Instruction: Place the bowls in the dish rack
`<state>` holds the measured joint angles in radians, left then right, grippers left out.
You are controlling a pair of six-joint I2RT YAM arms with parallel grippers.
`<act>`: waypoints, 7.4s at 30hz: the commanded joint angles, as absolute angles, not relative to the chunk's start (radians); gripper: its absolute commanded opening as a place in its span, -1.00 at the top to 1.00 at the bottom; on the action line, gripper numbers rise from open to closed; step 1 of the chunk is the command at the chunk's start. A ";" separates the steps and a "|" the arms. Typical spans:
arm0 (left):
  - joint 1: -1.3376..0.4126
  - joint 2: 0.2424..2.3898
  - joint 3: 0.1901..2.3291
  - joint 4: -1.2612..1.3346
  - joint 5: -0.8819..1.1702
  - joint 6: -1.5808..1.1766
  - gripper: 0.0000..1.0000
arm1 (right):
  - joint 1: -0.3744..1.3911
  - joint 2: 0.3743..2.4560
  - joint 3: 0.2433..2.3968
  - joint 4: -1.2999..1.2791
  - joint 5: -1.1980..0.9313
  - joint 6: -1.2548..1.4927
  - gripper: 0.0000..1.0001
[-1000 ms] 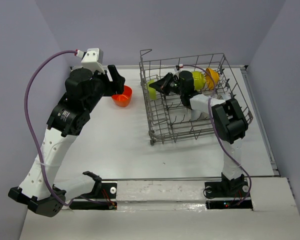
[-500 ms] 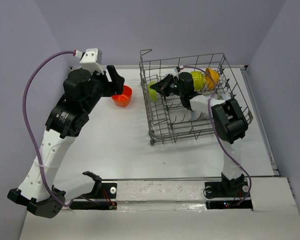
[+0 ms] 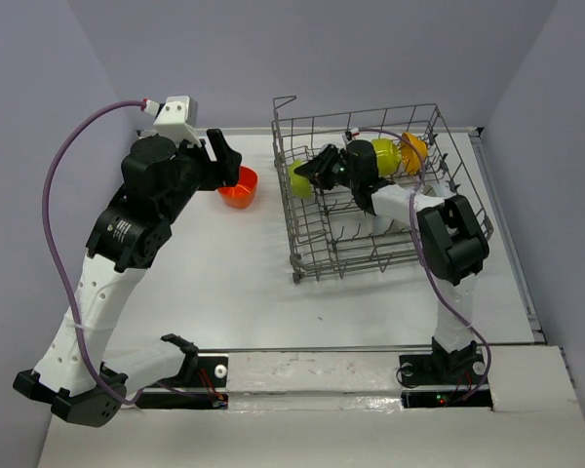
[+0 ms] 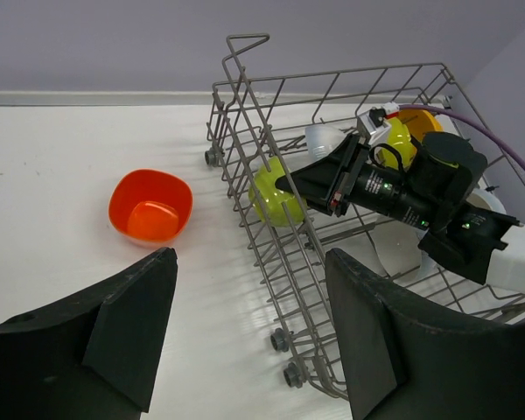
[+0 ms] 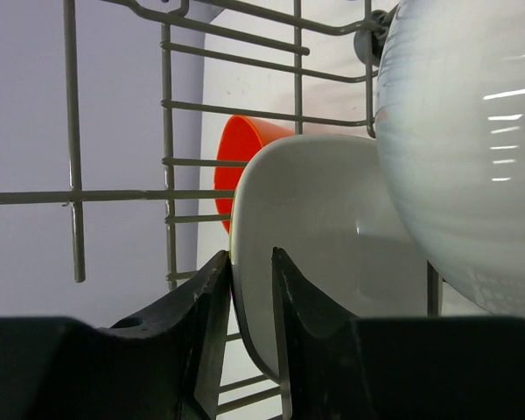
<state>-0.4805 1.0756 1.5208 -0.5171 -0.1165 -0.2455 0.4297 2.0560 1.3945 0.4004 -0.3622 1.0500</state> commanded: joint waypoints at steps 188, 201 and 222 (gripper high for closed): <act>-0.227 1.582 1.641 -0.535 -0.279 -0.307 1.00 | 0.961 1.442 1.672 -0.408 0.217 0.103 -0.26; -0.290 1.243 1.445 -0.627 -0.276 -0.235 1.00 | 1.268 1.638 1.717 -0.200 0.532 -0.345 -0.32; -0.463 1.137 1.448 -0.690 -0.338 -0.268 1.00 | 1.316 1.716 1.617 -0.061 0.552 -0.564 -0.32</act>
<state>-0.4538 1.1797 1.4307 -0.7238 -0.3275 -0.2531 1.3045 1.7027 1.6199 -0.1188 0.5209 -0.5304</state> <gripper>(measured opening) 0.062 0.663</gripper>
